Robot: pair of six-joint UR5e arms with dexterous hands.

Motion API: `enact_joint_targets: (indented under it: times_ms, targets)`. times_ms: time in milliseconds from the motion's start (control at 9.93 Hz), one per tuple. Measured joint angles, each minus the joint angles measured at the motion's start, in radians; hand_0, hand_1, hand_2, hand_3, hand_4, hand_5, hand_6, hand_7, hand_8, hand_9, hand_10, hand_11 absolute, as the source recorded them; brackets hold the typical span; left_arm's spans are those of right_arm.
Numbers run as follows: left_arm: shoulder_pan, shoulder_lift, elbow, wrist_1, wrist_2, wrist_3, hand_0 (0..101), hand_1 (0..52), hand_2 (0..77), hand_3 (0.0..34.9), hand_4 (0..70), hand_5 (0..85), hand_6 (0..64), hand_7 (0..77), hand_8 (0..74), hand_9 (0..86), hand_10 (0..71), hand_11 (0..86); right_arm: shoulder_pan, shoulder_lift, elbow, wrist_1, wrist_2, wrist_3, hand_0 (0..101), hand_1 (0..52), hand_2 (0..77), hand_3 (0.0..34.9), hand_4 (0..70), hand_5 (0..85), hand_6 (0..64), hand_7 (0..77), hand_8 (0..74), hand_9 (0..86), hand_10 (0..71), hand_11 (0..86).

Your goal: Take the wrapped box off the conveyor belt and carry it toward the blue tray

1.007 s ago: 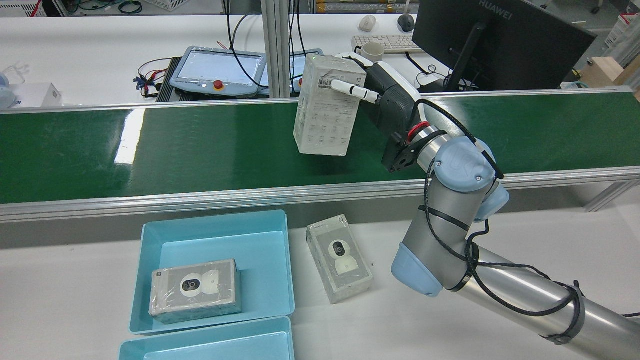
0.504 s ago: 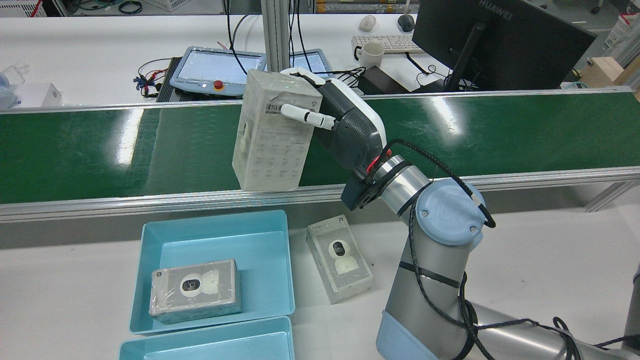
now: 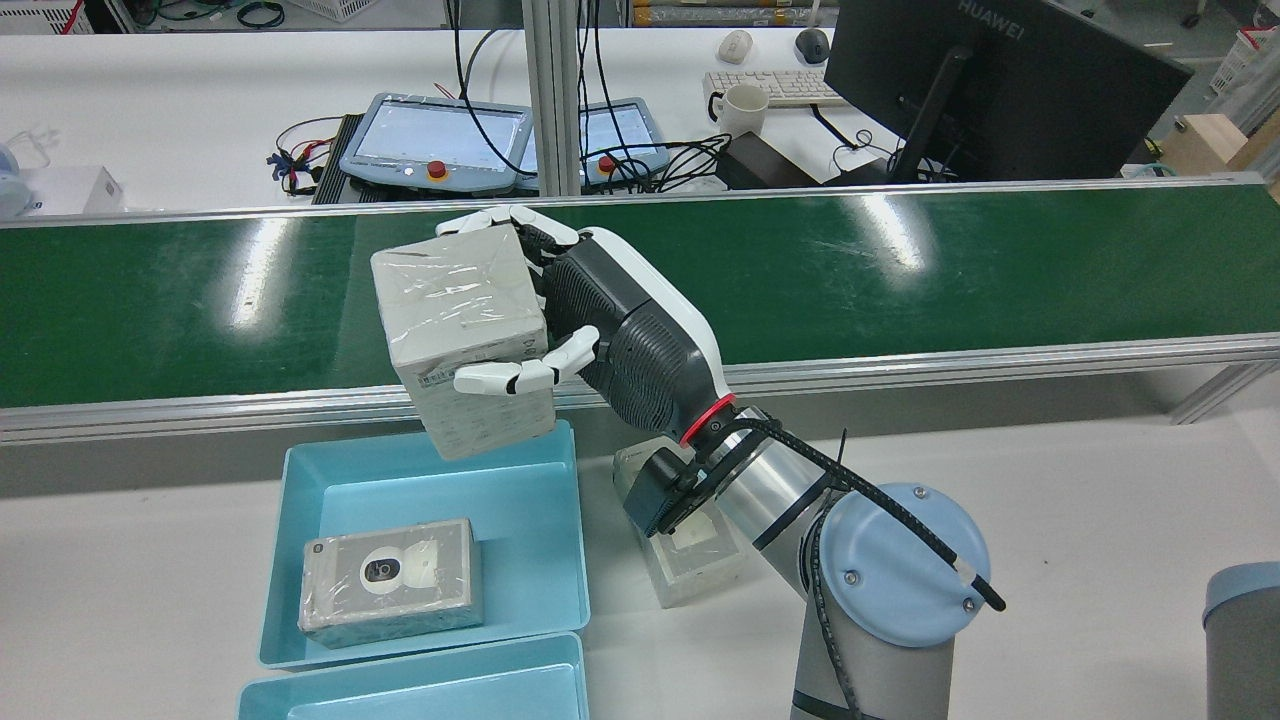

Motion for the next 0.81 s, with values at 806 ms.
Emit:
enact_joint_targets:
  times_ms: [806]
  targets:
    - [0.000,0.000,0.000,0.000,0.000,0.000,0,0.0,0.5,0.0,0.0,0.5,0.0,0.5,0.5,0.0,0.5,0.0,-0.019,-0.007,0.013,-0.026,0.006,-0.009,46,10.4,15.3,31.1,22.9,30.0,0.0,22.4,0.0,2.7,2.2,3.3]
